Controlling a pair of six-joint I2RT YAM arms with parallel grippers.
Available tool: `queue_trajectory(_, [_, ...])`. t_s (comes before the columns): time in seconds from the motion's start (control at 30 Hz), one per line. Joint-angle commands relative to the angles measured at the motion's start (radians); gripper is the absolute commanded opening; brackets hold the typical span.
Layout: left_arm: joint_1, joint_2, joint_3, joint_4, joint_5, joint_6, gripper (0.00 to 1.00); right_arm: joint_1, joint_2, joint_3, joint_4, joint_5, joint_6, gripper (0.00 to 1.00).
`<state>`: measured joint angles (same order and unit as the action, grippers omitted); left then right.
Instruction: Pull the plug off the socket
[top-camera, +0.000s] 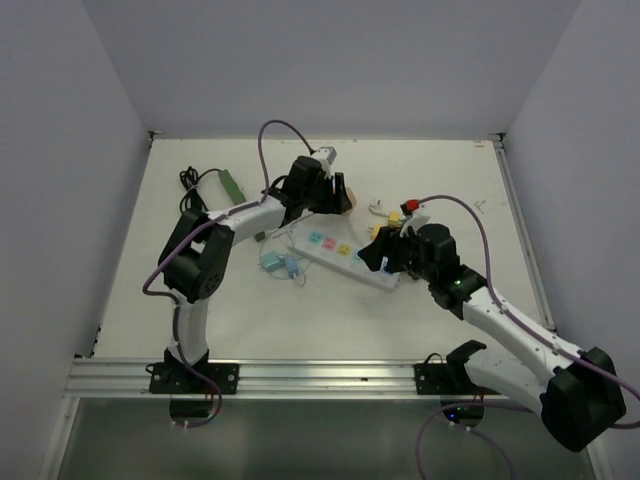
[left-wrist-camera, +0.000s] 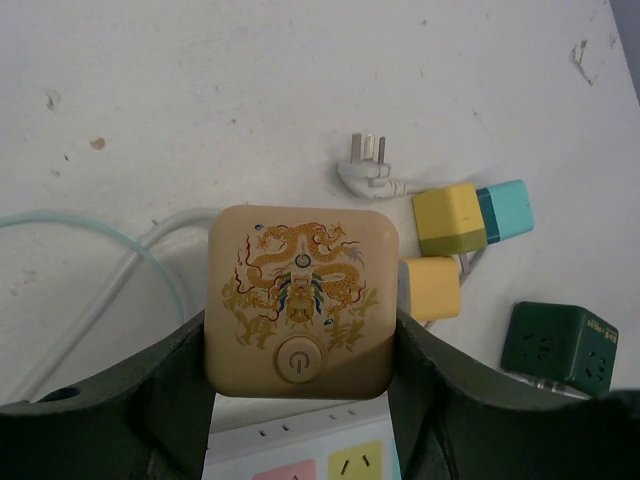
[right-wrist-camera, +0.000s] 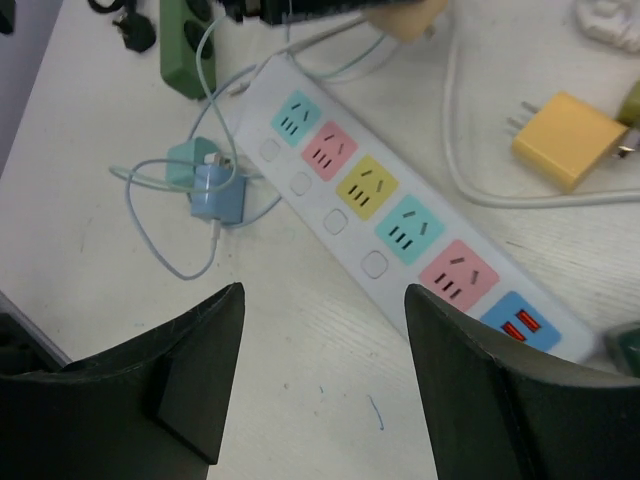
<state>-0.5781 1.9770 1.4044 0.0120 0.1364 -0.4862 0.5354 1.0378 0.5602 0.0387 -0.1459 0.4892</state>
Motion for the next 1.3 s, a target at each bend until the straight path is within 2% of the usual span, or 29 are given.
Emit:
queue_trajectory(0.0, [0.026, 0.051, 0.036, -0.003, 0.124, -0.116, 0.37, -0.032, -0.084, -0.005, -0.133, 0.086, -0.027, 0.69])
queue_trajectory(0.27, [0.029, 0.108, 0.045, -0.049, 0.155, -0.155, 0.61, -0.107, -0.125, -0.039, -0.154, 0.065, -0.035, 0.7])
queue_trajectory(0.3, [0.029, 0.109, 0.05, -0.053, 0.154, -0.155, 0.76, -0.109, -0.121, -0.042, -0.148, 0.056, -0.037, 0.71])
queue_trajectory(0.33, [0.027, 0.111, 0.053, -0.061, 0.155, -0.153, 0.84, -0.117, -0.119, -0.046, -0.145, 0.051, -0.037, 0.71])
queue_trajectory(0.4, [0.029, 0.117, 0.094, -0.099, 0.147, -0.126, 0.95, -0.121, -0.113, -0.051, -0.141, 0.043, -0.038, 0.7])
queue_trajectory(0.5, [0.029, 0.108, 0.129, -0.165, 0.097, -0.1, 1.0, -0.127, -0.117, -0.062, -0.135, 0.04, -0.043, 0.71])
queue_trajectory(0.73, [0.041, 0.042, 0.234, -0.354, -0.082, -0.019, 1.0, -0.14, -0.16, -0.054, -0.175, 0.045, -0.051, 0.72])
queue_trajectory(0.87, [0.05, -0.053, 0.309, -0.463, -0.207, 0.043, 1.0, -0.14, -0.173, -0.037, -0.207, 0.055, -0.051, 0.74])
queue_trajectory(0.97, [0.05, -0.166, 0.297, -0.509, -0.27, 0.055, 1.0, -0.143, -0.163, -0.005, -0.249, 0.092, -0.043, 0.77])
queue_trajectory(1.03, [0.05, -0.245, 0.231, -0.535, -0.338, 0.054, 1.0, -0.143, -0.163, 0.039, -0.279, 0.12, -0.04, 0.81])
queue_trajectory(1.07, [0.05, -0.339, 0.196, -0.532, -0.351, 0.055, 1.0, -0.143, -0.163, 0.053, -0.307, 0.137, -0.041, 0.82])
queue_trajectory(1.13, [0.05, -0.447, 0.059, -0.497, -0.377, 0.058, 1.0, -0.143, -0.17, 0.091, -0.333, 0.17, -0.044, 0.85])
queue_trajectory(1.17, [0.05, -0.562, -0.04, -0.48, -0.385, 0.063, 1.0, -0.143, -0.17, 0.105, -0.362, 0.175, -0.064, 0.95])
queue_trajectory(1.27, [0.05, -0.783, -0.178, -0.416, -0.403, 0.081, 0.99, -0.144, -0.167, 0.173, -0.443, 0.224, -0.099, 0.99])
